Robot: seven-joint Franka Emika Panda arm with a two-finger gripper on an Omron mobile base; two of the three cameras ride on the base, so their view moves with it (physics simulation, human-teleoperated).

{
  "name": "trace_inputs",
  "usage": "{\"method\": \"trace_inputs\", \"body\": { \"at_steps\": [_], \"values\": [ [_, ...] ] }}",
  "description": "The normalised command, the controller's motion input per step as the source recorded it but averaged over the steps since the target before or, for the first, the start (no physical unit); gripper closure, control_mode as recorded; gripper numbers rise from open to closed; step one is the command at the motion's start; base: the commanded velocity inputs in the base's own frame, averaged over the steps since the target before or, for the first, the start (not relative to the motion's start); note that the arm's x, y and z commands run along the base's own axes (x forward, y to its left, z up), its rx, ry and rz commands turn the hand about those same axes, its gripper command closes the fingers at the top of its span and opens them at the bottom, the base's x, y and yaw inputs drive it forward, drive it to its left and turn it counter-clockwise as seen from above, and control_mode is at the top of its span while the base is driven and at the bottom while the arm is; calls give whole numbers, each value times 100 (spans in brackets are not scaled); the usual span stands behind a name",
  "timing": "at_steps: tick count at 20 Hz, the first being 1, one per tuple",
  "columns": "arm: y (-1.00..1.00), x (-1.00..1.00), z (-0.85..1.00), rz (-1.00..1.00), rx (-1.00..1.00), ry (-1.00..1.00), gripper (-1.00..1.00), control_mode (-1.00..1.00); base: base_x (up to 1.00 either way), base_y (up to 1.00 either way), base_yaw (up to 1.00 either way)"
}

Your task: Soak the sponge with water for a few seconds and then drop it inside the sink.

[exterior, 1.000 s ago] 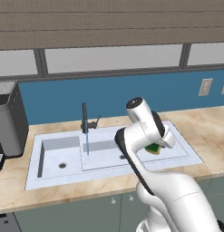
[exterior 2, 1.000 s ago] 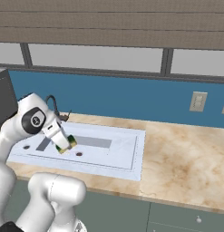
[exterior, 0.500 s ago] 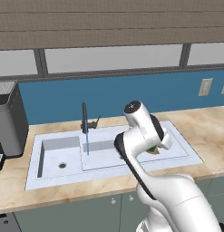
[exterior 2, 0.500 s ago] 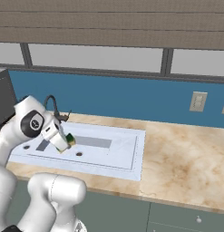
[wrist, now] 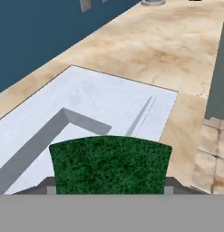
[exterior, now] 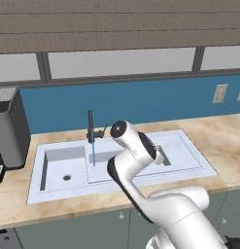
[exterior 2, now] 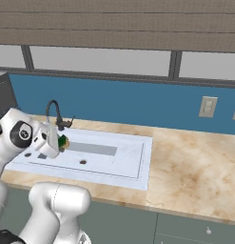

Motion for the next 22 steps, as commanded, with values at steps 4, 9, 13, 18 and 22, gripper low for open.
{"method": "trace_inputs", "body": {
  "at_steps": [4,9,13,18,22],
  "values": [
    [21,20,0,-18,-6,-8,100,-100,0,0,0],
    [3,22,0,-8,0,6,100,-100,0,0,0],
    [2,26,-7,-7,0,11,100,-100,0,0,0],
    [12,11,-11,-5,0,4,100,-100,0,0,0],
    [19,0,0,0,-1,0,100,-100,0,0,0]
  ]
}}
